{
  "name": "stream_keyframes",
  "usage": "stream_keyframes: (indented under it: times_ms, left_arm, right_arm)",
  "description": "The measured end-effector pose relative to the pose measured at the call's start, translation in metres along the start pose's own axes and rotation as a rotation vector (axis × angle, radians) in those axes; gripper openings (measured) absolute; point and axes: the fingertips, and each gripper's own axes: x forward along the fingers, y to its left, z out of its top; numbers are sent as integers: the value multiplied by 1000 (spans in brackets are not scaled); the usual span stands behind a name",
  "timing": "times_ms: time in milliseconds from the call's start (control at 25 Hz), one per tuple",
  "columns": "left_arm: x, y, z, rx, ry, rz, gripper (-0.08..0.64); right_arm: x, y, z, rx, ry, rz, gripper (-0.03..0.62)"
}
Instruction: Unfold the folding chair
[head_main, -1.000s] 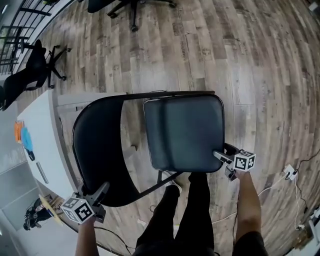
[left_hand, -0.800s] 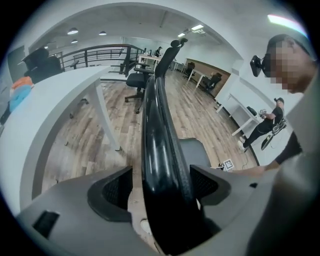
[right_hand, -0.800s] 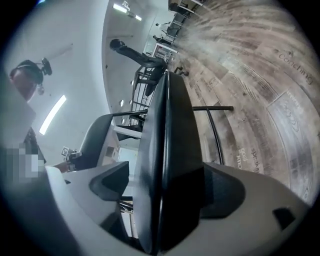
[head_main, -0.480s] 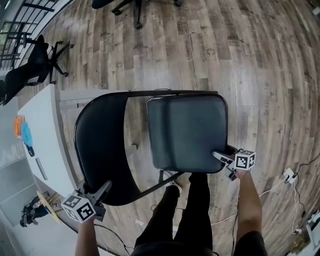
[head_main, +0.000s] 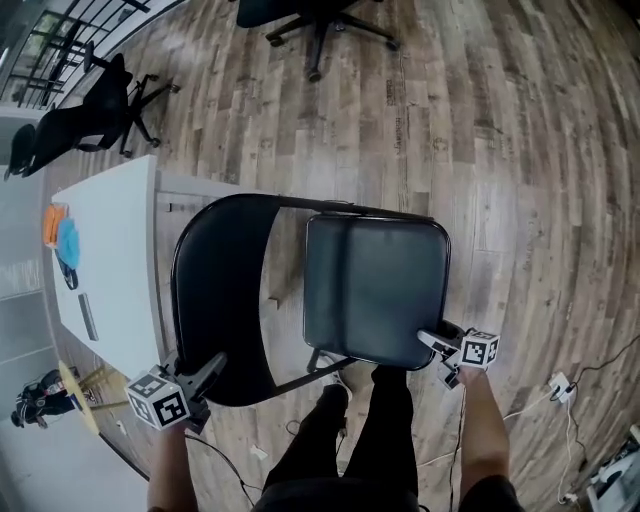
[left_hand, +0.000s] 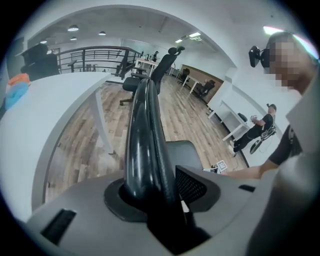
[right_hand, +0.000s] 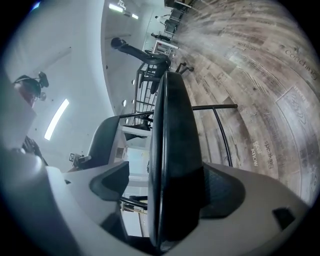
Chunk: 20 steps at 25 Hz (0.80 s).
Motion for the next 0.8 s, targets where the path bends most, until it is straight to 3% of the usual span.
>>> stream_keyframes:
  times_ms: [200, 440, 600, 800]
  left_arm:
    - [-33, -13, 17, -5, -62, -97, 150]
    - [-69, -5, 28, -1, -106, -96, 150]
    - [-98, 0, 38, -70, -191, -153, 146]
    - [-144, -7, 46, -131, -281, -261, 182]
  right_arm:
    - [9, 58, -4, 9, 19, 46, 410]
    - [31, 122, -14, 13, 34, 64, 410]
    - [59, 195, -17, 57, 20, 138, 410]
    - [92, 286, -31, 23, 22, 222, 410]
